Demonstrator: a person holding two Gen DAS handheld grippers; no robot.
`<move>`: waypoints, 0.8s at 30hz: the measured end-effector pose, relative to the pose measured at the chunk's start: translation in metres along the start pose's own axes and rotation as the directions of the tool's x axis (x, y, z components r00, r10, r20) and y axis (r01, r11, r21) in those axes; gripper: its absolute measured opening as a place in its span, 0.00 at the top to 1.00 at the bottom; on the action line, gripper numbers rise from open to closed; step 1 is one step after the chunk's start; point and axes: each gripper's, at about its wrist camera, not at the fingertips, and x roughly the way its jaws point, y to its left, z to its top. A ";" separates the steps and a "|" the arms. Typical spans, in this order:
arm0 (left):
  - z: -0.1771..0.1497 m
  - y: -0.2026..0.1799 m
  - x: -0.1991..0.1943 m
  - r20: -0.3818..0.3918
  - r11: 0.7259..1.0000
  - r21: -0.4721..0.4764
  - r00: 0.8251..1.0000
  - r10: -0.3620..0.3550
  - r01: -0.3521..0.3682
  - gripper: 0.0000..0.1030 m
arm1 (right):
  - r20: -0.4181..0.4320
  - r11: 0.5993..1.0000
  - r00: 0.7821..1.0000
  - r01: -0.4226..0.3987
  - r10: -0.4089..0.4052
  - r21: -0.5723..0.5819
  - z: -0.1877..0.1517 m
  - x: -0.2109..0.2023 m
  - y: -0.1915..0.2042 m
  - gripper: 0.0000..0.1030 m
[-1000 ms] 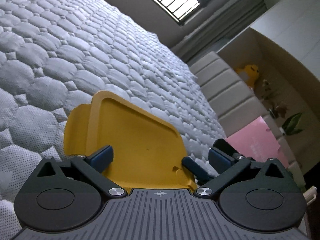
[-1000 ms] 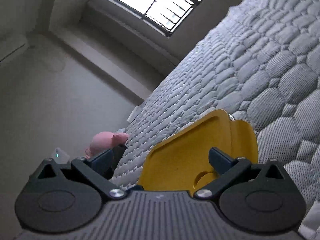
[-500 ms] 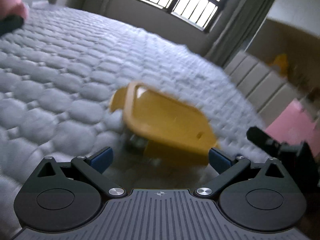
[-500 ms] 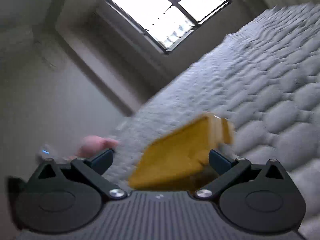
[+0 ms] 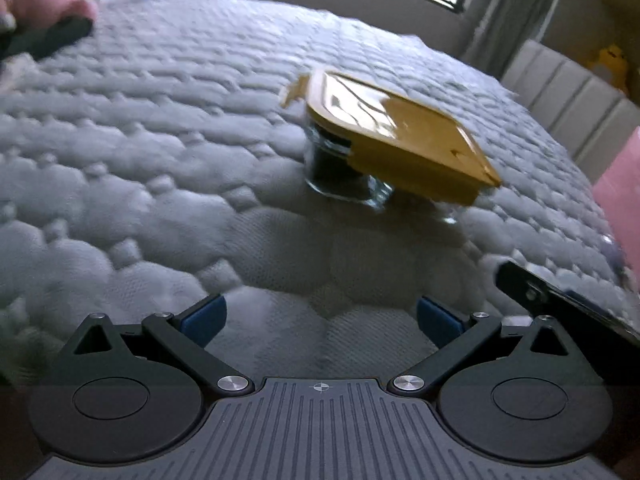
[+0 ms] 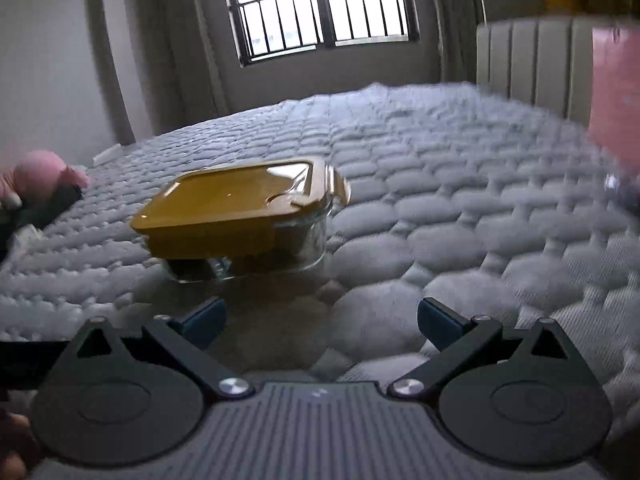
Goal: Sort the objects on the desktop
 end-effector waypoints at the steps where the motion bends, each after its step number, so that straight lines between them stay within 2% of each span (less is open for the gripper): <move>1: -0.001 -0.002 -0.003 0.023 0.999 0.023 0.999 0.039 -0.040 0.00 | -0.006 1.000 1.000 -0.019 0.019 0.013 0.000 -0.001 -0.002 0.00; 4: -0.005 -0.008 -0.014 0.093 0.987 0.095 0.988 0.123 -0.132 0.00 | 0.008 0.999 0.999 -0.049 0.049 -0.024 -0.003 -0.008 0.005 0.00; 8: -0.005 -0.012 -0.025 0.137 0.978 0.123 0.979 0.152 -0.169 0.00 | 0.045 0.998 0.999 -0.028 0.031 -0.064 -0.006 -0.016 0.013 0.00; 16: -0.006 -0.011 -0.024 0.124 0.985 0.111 0.985 0.121 -0.135 0.00 | 0.054 0.999 0.998 -0.019 0.020 -0.035 -0.005 -0.017 0.008 0.00; 24: -0.006 -0.016 -0.018 0.136 0.979 0.117 0.979 0.151 -0.167 0.00 | 0.041 1.000 0.999 -0.019 0.019 -0.016 -0.008 -0.008 0.004 0.00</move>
